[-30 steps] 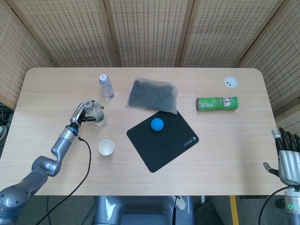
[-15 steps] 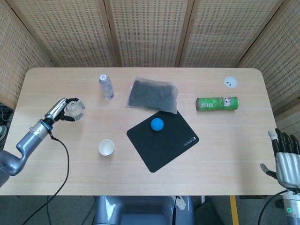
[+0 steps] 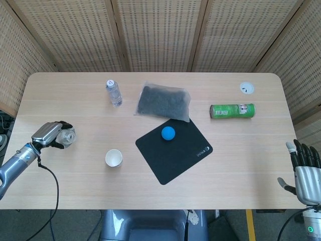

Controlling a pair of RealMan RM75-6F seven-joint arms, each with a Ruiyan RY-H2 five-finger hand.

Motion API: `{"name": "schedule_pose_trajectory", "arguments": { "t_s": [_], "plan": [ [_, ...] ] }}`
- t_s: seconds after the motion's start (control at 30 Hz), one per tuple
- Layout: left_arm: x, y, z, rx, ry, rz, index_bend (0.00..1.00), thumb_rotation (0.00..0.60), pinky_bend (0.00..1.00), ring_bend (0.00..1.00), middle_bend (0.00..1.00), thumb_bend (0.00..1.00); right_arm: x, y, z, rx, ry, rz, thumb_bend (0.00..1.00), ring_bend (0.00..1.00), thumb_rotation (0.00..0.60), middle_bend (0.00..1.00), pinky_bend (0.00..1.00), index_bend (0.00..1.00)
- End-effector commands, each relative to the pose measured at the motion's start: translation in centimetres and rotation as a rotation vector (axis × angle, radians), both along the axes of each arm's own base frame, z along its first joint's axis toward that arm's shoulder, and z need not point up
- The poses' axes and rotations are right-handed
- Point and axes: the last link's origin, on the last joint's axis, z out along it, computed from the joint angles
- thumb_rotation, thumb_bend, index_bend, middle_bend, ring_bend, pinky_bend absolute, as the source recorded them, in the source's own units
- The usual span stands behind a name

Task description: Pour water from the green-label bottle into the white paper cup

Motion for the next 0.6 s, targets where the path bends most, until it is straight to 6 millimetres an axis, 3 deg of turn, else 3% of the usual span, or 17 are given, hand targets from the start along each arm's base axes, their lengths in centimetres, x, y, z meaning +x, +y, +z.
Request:
{"name": "schedule_pose_trajectory", "arguments": {
  "t_s": [0.03, 0.43, 0.6],
  "plan": [
    [0.4, -0.9, -1.6, -0.029, 0.090, -0.058, 0.60, 0.600, 0.29, 0.27, 0.42, 0.50, 0.1, 0.2, 0.3, -0.006, -0.013, 0.006, 0.00, 0.00, 0.600, 0.00, 0.00, 0.00],
    [4.7, -0.7, -5.2, -0.018, 0.225, -0.184, 0.60, 0.600, 0.29, 0.27, 0.42, 0.50, -0.1, 0.4, 1.2, -0.011, -0.054, 0.015, 0.00, 0.00, 0.600, 0.00, 0.00, 0.00],
    [5.6, -0.7, -5.8, -0.011, 0.269, -0.212, 0.60, 0.600, 0.29, 0.27, 0.42, 0.50, -0.2, 0.4, 1.4, -0.012, -0.063, 0.015, 0.00, 0.00, 0.600, 0.00, 0.00, 0.00]
  ]
}}
